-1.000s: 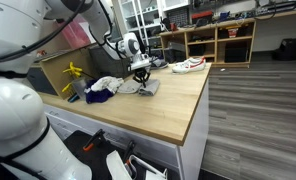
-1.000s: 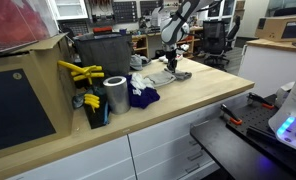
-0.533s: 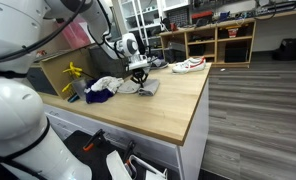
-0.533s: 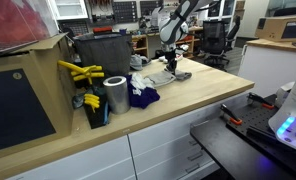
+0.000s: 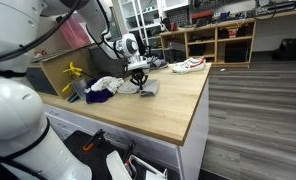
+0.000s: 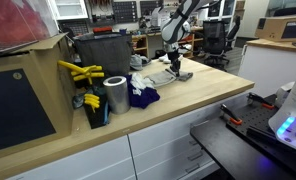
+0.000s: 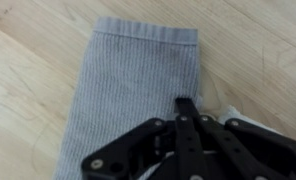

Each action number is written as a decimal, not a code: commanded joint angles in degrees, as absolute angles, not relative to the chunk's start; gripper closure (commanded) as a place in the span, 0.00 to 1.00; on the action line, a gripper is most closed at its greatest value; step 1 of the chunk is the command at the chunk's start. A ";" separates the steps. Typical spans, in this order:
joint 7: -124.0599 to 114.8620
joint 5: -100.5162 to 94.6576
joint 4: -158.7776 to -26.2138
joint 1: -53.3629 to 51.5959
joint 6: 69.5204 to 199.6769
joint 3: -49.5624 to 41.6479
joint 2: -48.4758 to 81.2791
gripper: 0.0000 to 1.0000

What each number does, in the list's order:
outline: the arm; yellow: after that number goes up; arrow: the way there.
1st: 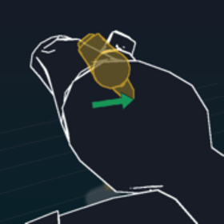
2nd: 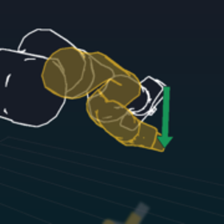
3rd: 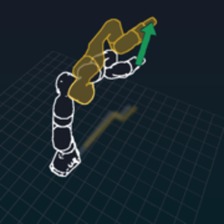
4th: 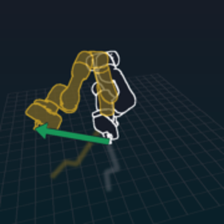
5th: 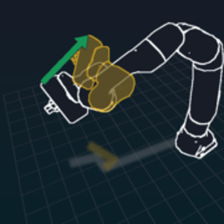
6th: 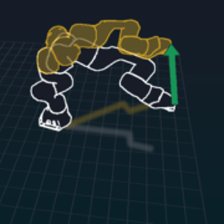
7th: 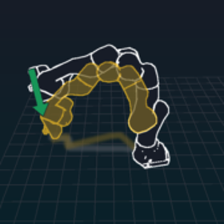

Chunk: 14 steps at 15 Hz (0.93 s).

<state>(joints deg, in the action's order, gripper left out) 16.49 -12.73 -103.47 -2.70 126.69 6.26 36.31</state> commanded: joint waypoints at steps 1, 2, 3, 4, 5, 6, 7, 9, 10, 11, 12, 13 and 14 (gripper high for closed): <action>18.44 -12.73 -107.60 -1.90 123.66 5.12 32.85 1.00; 18.80 -12.71 -108.30 -1.60 122.87 4.95 32.48 1.00; 19.35 -12.74 -109.23 -1.20 122.09 4.79 32.10 1.00; 19.98 -12.71 -109.97 -0.86 121.11 4.72 31.74 1.00; 21.05 -12.63 -111.01 -0.33 120.20 4.69 31.35 1.00; 22.08 -12.10 -111.45 0.15 118.37 4.85 31.29 1.00; 23.32 -11.45 -111.96 0.73 116.28 5.13 30.93 1.00; 25.87 -10.21 -112.35 1.68 112.04 5.69 29.81 1.00; 27.24 -9.70 -112.33 2.07 110.33 5.93 28.92 1.00; 28.60 -9.39 -112.29 2.41 109.19 6.14 27.77 1.00; 29.96 -9.27 -111.86 2.60 107.95 6.29 26.69 1.00; 31.31 -8.98 -111.46 2.77 106.73 6.48 25.46 1.00; 32.87 -8.95 -111.06 2.83 106.27 6.62 23.90 1.00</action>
<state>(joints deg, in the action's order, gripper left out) 28.54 -10.18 -110.18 1.91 109.48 5.59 29.76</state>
